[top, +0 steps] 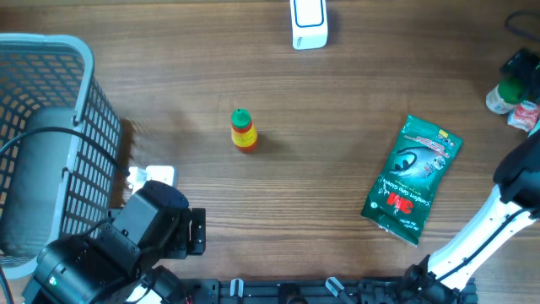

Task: Scan the item barcode
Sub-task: 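Drop the Knorr jar off the table's right side and return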

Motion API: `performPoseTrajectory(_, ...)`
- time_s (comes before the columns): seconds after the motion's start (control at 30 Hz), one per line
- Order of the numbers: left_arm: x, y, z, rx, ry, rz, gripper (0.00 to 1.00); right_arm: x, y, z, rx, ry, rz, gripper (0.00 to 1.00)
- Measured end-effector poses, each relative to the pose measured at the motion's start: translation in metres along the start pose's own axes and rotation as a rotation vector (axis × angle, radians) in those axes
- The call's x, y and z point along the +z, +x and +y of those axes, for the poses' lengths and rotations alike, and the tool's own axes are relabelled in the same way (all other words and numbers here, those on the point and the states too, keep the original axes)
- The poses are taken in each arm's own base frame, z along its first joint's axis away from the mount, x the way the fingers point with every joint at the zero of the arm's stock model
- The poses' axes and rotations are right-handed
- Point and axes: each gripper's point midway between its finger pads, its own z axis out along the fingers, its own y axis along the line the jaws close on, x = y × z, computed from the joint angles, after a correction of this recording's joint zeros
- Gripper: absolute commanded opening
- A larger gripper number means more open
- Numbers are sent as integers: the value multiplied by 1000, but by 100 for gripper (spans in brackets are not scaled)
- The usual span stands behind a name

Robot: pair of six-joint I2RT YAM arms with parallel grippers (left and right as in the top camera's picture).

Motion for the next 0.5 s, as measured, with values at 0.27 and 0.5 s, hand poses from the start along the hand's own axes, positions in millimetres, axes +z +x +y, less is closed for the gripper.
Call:
performPoseTrajectory(0.27,0,0,0,0,0,0,100,-235,-41,72,-53,-206,-288,100)
performPoseTrajectory(0.5,0,0,0,0,0,0,100,-251,99,147,-123,-290,135,100)
